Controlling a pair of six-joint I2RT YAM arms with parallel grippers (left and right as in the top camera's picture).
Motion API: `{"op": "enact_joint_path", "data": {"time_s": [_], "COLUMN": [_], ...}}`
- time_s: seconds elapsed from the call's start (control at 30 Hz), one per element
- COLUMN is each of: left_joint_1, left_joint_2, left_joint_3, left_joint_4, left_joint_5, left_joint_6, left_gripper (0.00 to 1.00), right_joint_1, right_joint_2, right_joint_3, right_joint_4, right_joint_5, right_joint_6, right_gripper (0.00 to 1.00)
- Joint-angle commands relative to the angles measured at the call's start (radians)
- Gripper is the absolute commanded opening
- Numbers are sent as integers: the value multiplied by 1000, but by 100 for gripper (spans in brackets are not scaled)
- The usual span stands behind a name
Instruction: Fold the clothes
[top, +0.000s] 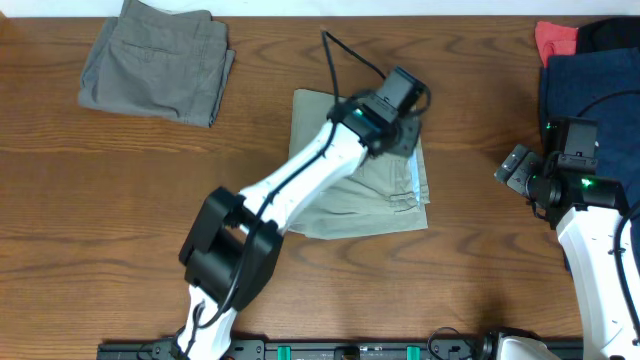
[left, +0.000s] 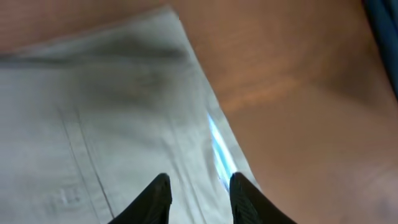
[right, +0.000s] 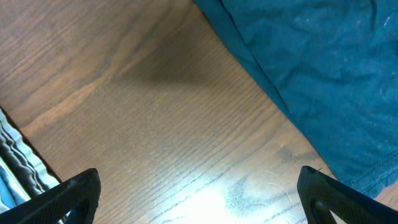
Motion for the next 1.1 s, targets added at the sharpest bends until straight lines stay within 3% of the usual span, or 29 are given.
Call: {"op": "enact_joint_path", "data": {"time_s": [0.0, 0.23, 0.5, 0.7, 0.9, 1.0, 1.07], "left_joint_1": [8, -9, -13, -11, -10, -3, 11], "left_joint_2": [64, 160, 282, 227, 35, -79, -161], "left_joint_3": [2, 2, 2, 2, 2, 2, 2], "left_joint_4": [86, 275, 288, 281, 209, 116, -4], "left_joint_5": [-26, -26, -26, -14, -14, -15, -17], "left_joint_6": [20, 20, 20, 21, 21, 27, 93], "left_gripper": [34, 38, 43, 46, 62, 84, 94], "right_joint_1": [10, 10, 10, 10, 10, 10, 9], "right_joint_2": [-2, -2, -2, -2, -2, -2, -2], "right_joint_3": [0, 0, 0, 0, 0, 0, 0], "right_joint_4": [2, 2, 2, 2, 2, 2, 2], "right_joint_5": [17, 17, 17, 17, 17, 17, 17], "right_joint_6": [-12, -11, -12, -11, -11, -11, -12], "right_gripper": [99, 99, 99, 99, 99, 99, 99]}}
